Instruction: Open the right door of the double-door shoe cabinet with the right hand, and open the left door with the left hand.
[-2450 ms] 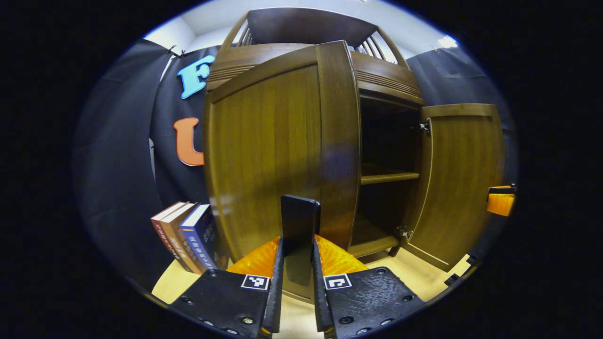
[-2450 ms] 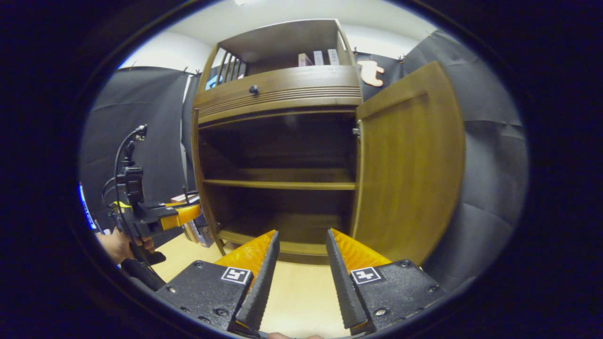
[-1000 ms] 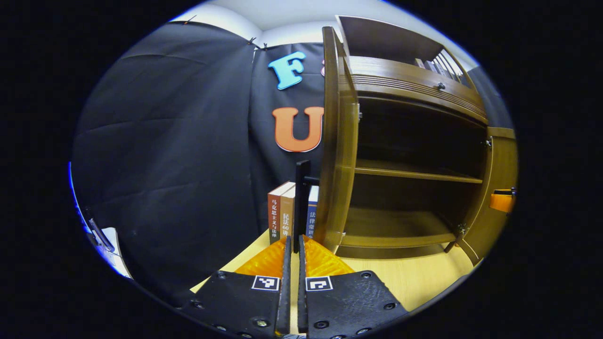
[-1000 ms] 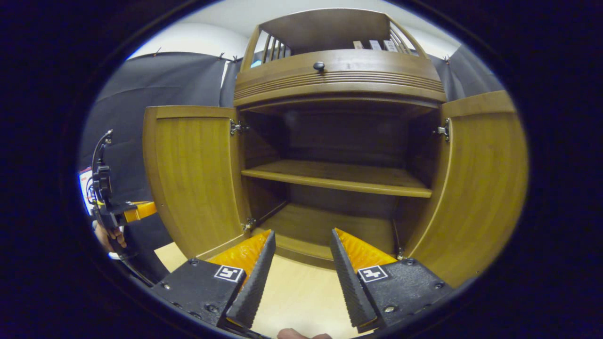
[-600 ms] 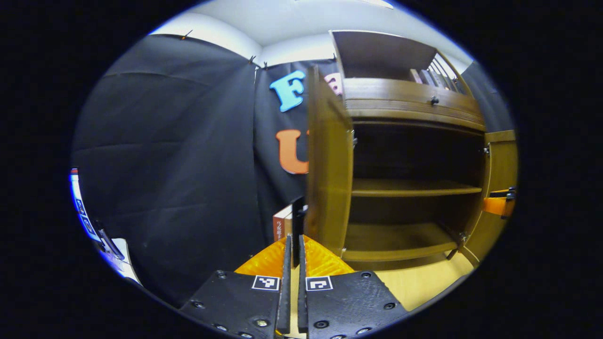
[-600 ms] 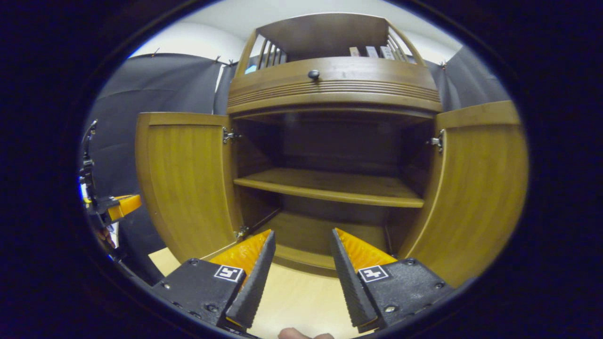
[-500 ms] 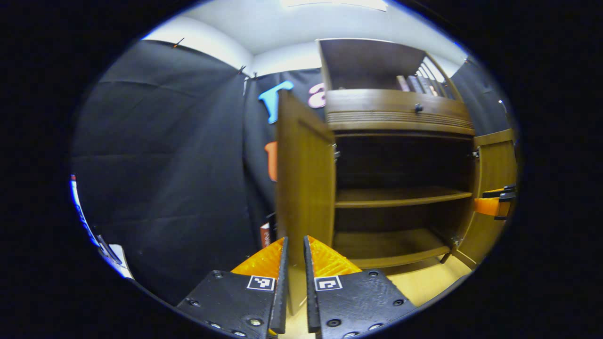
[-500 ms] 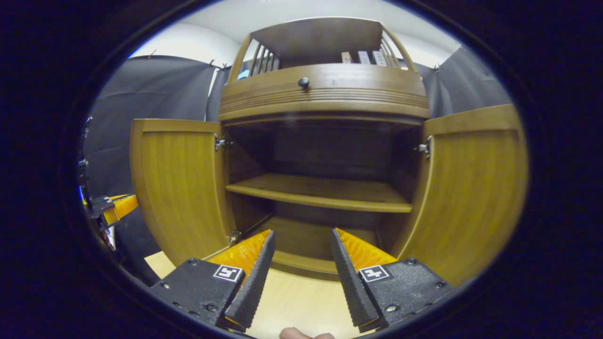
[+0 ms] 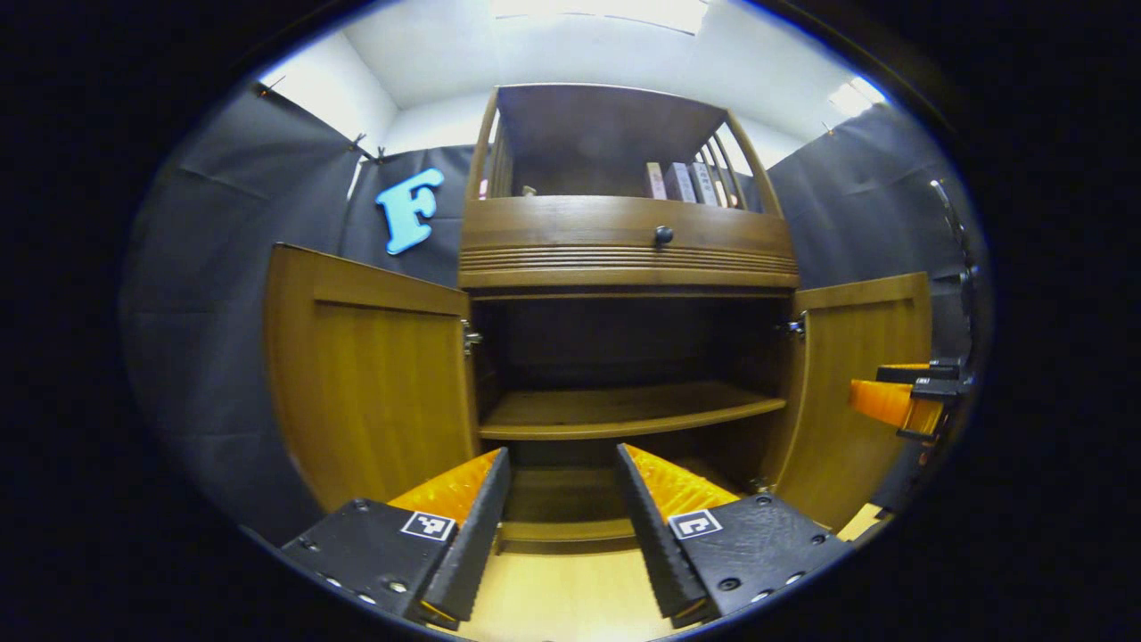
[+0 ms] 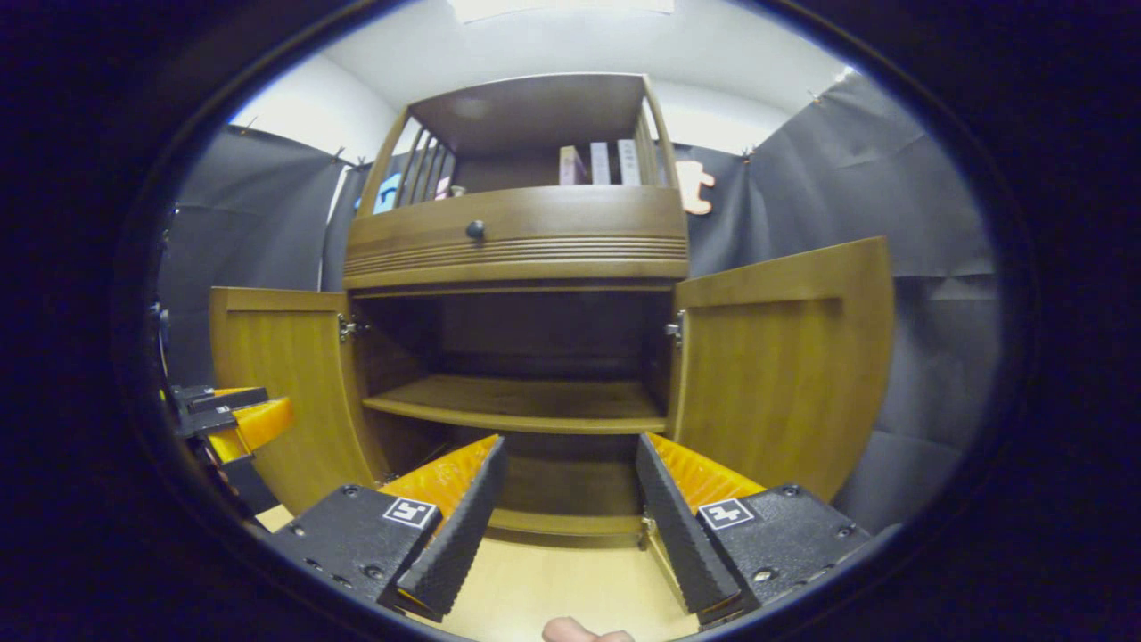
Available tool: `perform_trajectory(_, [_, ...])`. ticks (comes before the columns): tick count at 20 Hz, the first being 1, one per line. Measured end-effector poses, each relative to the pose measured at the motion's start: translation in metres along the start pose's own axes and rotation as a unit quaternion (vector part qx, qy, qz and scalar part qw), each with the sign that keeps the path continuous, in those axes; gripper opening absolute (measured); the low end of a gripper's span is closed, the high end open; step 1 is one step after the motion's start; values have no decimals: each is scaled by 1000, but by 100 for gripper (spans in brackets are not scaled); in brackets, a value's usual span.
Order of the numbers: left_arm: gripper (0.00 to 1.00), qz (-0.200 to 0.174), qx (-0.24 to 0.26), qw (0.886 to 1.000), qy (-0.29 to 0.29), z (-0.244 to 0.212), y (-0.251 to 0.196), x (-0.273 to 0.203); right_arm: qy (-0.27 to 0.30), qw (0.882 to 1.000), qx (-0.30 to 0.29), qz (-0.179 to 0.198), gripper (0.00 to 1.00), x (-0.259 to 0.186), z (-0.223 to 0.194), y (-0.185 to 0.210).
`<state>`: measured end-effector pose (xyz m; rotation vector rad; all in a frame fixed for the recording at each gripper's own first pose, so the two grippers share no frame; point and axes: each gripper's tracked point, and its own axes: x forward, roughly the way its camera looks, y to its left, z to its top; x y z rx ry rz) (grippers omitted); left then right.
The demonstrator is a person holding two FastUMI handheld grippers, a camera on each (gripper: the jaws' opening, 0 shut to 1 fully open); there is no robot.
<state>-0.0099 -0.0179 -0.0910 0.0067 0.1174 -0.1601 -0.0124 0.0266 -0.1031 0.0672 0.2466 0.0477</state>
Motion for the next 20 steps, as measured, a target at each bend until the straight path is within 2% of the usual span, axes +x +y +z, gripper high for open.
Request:
perform_trajectory(1, [89, -3, 0, 1000, -3, 6, -5, 2, -3, 1000, 1, -10, 92, -4, 4, -9])
perform_trajectory(4, [100, -13, -3, 1000, -21, 28, -18, 4, -18, 999, -1, -33, 92, -18, 16, -26])
perform_trajectory(5, [86, -14, -3, 1000, -26, 33, -21, 4, -23, 999, -4, -37, 92, -22, 21, -30])
perform_trajectory(6, [93, -13, -3, 999, -30, 39, -23, 3, -28, 999, -5, -41, 95, -25, 27, -34])
perform_trajectory(7, [100, -10, -3, 999, -34, 44, -23, 2, -34, 999, -6, -43, 92, -27, 33, -36])
perform_trajectory(13, [100, 14, -6, 998, -54, 68, -20, -5, -63, 998, -3, -27, 92, -30, 60, -35])
perform_trajectory(14, [86, 18, -6, 998, -57, 71, -19, -5, -66, 998, -5, -25, 92, -31, 62, -35])
perform_trajectory(15, [95, 22, -6, 998, -59, 72, -18, -5, -67, 997, -7, -23, 92, -31, 63, -35])
perform_trajectory(16, [95, 24, -6, 998, -62, 73, -17, -5, -68, 997, -9, -20, 92, -30, 63, -36])
perform_trajectory(17, [100, 25, -6, 998, -63, 74, -18, -4, -68, 997, -9, -17, 92, -30, 64, -35])
perform_trajectory(20, [100, 31, -2, 997, -65, 74, -18, -2, -65, 998, -10, -11, 92, -30, 62, -36])
